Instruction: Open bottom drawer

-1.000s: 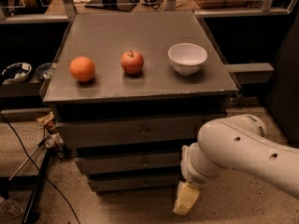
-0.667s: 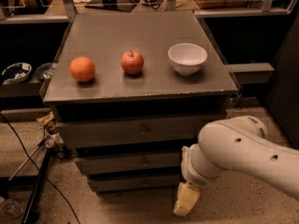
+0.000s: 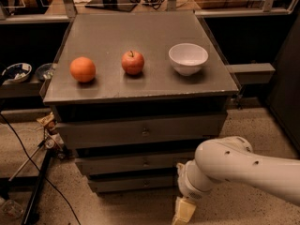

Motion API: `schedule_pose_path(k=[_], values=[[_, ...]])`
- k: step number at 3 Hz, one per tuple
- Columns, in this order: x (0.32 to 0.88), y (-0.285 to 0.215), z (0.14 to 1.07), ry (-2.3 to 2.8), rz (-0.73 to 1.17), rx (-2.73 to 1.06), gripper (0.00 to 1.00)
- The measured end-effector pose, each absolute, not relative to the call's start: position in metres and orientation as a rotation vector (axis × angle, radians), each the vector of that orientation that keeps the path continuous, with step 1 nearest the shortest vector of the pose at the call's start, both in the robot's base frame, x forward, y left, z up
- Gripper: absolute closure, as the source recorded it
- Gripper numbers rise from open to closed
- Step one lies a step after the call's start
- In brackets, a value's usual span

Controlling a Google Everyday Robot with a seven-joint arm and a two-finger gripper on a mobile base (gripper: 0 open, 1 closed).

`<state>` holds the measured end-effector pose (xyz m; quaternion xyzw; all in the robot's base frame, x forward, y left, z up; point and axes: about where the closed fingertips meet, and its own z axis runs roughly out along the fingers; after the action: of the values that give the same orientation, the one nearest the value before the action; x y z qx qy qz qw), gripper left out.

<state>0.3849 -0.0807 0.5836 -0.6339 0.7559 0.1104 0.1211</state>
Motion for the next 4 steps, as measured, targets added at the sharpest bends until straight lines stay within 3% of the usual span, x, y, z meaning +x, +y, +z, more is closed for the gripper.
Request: schedule_pose_path(k=[4], values=[[0.403, -0.086, 0.496, 2.254, 0.365, -1.760, 0.00]])
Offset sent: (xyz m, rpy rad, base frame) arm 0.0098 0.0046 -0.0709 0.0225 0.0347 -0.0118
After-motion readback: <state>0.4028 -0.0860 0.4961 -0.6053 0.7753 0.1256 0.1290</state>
